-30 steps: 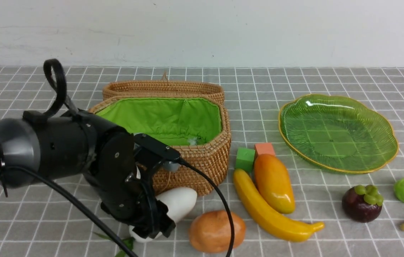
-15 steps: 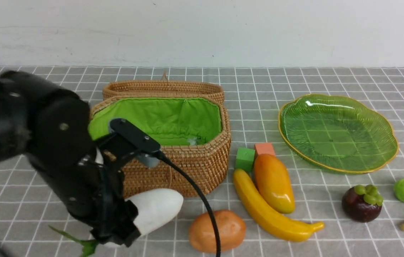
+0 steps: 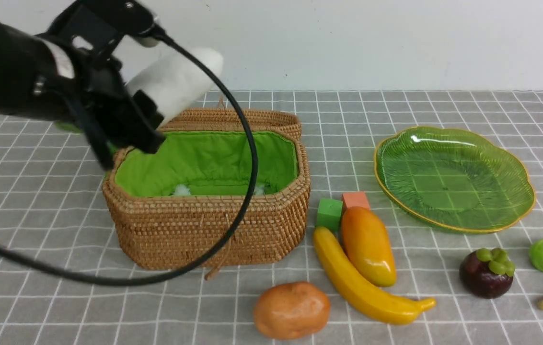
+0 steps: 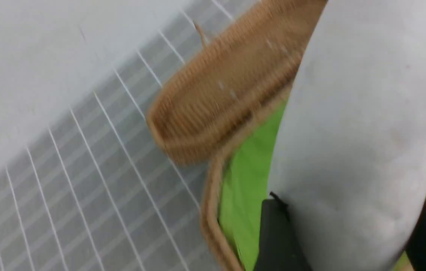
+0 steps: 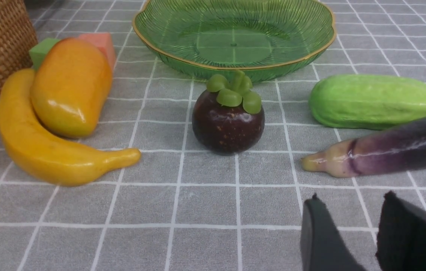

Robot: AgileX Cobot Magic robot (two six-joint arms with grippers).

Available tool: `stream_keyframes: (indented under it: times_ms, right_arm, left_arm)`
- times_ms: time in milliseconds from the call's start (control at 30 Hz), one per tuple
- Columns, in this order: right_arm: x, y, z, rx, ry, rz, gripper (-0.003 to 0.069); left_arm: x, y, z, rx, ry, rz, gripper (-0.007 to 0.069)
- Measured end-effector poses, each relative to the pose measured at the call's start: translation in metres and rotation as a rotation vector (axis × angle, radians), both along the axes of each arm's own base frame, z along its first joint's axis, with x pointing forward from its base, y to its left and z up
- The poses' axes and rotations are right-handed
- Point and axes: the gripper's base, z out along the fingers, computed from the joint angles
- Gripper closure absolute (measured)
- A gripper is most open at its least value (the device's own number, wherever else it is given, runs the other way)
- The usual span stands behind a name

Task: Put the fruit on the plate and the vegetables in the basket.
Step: Take a daikon with your left arm and place it on the basket on the left.

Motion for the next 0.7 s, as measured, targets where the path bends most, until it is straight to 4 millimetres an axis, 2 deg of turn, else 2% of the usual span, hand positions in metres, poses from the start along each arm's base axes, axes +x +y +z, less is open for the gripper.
stream_keyframes:
  times_ms: [33,133,167,200,300,400,533,600,700]
  right_arm:
    - [0.000,0.000,0.000,0.000,0.000,0.000,0.0417]
    - [0.000,0.000,0.000,0.000,0.000,0.000,0.0417]
    - [0.000,0.000,0.000,0.000,0.000,0.000,0.0417]
    - [0.000,0.000,0.000,0.000,0.000,0.000,0.0417]
    - [0.000,0.000,0.000,0.000,0.000,0.000,0.0417]
    - [0.000,0.000,0.000,0.000,0.000,0.000,0.0417]
    - [0.000,0.000,0.000,0.000,0.000,0.000,0.0417]
    - [0.000,0.000,0.000,0.000,0.000,0.000,0.0417]
    - [0.000,0.000,0.000,0.000,0.000,0.000,0.0417]
  left_arm:
    - [0.015,-0.006,-0.015,0.023,-0.008,-0.015,0.0213]
    - [0.035,-0.012,-0.046,0.092,0.040,-0.033,0.0213]
    - [0.036,-0.012,-0.048,0.097,0.044,-0.034,0.0213]
    - [0.043,-0.014,-0.061,0.130,0.071,-0.041,0.0213]
    - [0.047,-0.015,-0.072,0.152,0.095,-0.046,0.0213]
    - [0.047,-0.015,-0.071,0.151,0.090,-0.048,0.0180]
    - [0.044,-0.016,-0.067,0.150,0.092,-0.047,0.0030]
    - [0.037,-0.018,-0.058,0.149,0.083,-0.054,-0.0026]
    - [0.024,-0.025,-0.044,0.138,0.064,-0.077,-0.0038]
